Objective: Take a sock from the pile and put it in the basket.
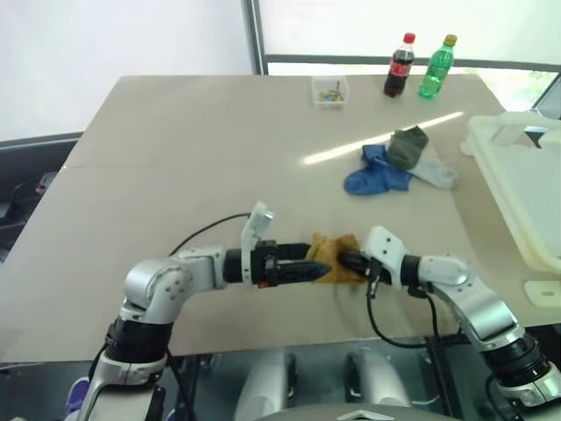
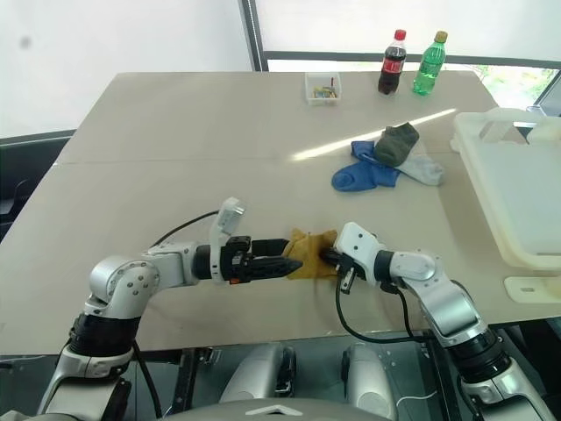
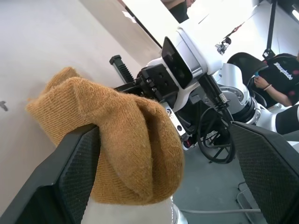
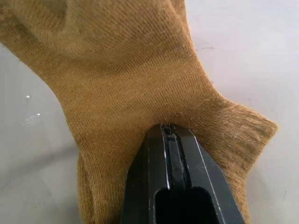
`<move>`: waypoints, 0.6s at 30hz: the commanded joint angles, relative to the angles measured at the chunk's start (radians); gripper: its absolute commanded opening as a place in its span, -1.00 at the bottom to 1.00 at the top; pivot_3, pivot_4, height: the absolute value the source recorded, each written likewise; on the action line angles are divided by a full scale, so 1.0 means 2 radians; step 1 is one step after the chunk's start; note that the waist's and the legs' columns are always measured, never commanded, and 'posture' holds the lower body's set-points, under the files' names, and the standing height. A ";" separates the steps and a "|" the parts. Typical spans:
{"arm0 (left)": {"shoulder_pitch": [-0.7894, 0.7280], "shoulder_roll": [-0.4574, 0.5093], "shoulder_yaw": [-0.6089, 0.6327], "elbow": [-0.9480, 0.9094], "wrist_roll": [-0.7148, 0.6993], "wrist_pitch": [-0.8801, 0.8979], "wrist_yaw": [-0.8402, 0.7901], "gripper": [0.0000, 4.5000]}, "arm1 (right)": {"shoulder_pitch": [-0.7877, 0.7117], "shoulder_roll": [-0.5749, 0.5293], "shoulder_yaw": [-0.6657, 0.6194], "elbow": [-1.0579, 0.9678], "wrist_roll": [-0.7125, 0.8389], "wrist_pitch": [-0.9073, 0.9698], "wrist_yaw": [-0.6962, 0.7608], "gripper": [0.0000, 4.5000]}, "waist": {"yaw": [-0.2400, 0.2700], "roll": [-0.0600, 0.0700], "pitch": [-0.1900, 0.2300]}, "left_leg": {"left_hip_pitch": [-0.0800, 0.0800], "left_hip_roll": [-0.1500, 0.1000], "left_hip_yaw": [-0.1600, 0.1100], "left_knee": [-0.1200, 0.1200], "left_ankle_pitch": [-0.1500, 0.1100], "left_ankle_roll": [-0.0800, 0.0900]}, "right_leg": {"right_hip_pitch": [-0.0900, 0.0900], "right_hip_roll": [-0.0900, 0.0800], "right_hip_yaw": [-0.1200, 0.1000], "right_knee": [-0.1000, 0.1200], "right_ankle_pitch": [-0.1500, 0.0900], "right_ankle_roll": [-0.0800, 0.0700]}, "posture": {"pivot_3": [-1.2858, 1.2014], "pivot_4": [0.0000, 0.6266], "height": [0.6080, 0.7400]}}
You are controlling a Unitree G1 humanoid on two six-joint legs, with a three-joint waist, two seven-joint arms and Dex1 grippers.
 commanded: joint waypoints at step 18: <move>0.035 0.077 -0.010 -0.024 -0.005 0.013 -0.037 1.00 | 0.009 -0.004 -0.001 -0.001 0.004 0.023 0.001 -0.98 | 0.000 0.000 0.000 | 0.000 0.000 0.000 0.000 0.000 0.000 | 0.000 0.000 0.000 0.000 0.000 0.000 | 0.03 -0.52 0.88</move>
